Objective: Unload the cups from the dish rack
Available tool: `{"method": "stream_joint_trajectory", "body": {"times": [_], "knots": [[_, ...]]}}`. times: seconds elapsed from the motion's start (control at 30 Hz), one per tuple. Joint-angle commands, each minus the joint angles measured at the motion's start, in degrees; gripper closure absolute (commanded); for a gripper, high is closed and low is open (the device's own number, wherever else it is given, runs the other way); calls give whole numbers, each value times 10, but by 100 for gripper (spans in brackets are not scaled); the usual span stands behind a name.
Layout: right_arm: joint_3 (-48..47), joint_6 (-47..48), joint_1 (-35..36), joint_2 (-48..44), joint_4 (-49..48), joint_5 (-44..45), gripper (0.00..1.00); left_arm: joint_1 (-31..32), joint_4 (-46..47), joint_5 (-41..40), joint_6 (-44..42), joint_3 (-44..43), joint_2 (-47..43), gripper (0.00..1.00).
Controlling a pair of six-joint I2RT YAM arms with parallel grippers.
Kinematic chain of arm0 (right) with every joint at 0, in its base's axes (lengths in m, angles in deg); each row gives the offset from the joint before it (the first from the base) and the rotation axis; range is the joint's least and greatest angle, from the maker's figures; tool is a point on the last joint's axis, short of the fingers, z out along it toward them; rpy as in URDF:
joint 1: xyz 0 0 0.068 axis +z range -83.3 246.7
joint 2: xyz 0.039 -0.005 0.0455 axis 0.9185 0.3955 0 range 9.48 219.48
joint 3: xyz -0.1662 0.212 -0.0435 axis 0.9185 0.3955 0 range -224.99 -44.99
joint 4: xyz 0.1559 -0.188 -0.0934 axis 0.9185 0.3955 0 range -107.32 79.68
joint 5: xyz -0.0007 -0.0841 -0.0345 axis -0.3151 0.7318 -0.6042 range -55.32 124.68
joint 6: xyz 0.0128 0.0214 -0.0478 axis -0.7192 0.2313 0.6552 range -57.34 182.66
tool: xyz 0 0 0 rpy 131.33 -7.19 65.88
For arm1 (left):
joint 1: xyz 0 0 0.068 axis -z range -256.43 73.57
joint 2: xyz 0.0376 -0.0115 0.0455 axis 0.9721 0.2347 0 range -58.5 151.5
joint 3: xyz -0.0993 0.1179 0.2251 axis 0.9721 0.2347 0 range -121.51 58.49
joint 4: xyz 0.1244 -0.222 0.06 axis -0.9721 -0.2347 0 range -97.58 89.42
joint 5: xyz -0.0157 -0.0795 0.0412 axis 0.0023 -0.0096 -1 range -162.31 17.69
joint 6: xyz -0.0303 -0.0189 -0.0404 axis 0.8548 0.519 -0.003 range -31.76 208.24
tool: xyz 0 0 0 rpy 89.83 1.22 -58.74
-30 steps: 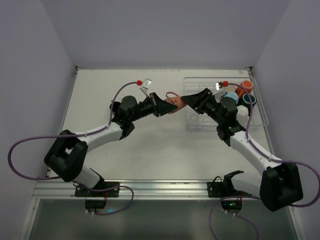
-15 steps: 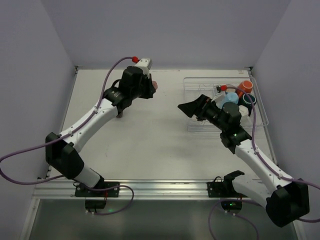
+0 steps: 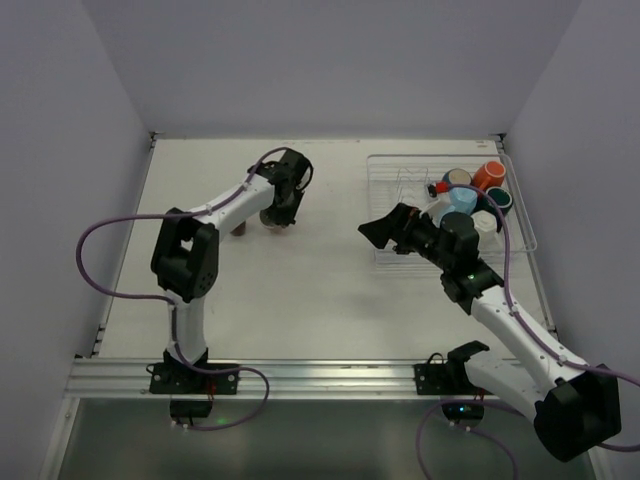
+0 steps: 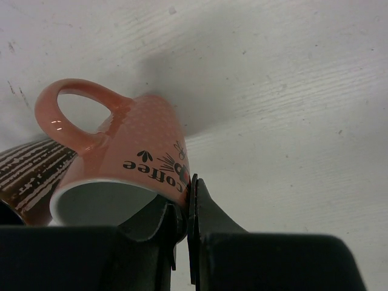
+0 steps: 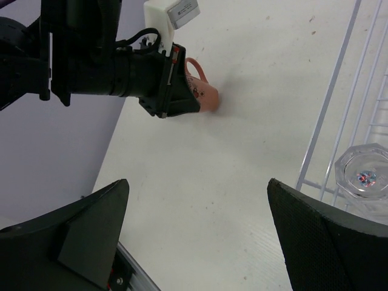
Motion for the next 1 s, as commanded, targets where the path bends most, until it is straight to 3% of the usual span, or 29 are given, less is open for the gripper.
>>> {"method": "stream_joint_trajectory", "body": {"times": [0.0,0.2,0.4,0.7,0.77,0.8,0.9,0.97], "knots": [[6,22,3,-7,3,11,2,-12,-33,-13,-39,-50,-4,97],[5,24,8,-4,3,9,2,-21,-38,-15,-45,-55,18,91],[5,23,11,-4,3,14,2,-26,-39,12,-48,-58,29,78],[0,23,19,-1,4,19,2,-26,-62,26,-50,-57,13,77],[0,23,23,-1,4,24,2,-26,-60,21,-48,-54,14,71],[0,24,24,-1,5,26,2,-26,-60,19,-46,-55,15,60],[-2,30,25,-1,9,33,2,-26,-58,8,-42,-59,17,44],[-9,38,26,-1,25,42,2,-26,-54,3,-40,-64,14,38]]}}
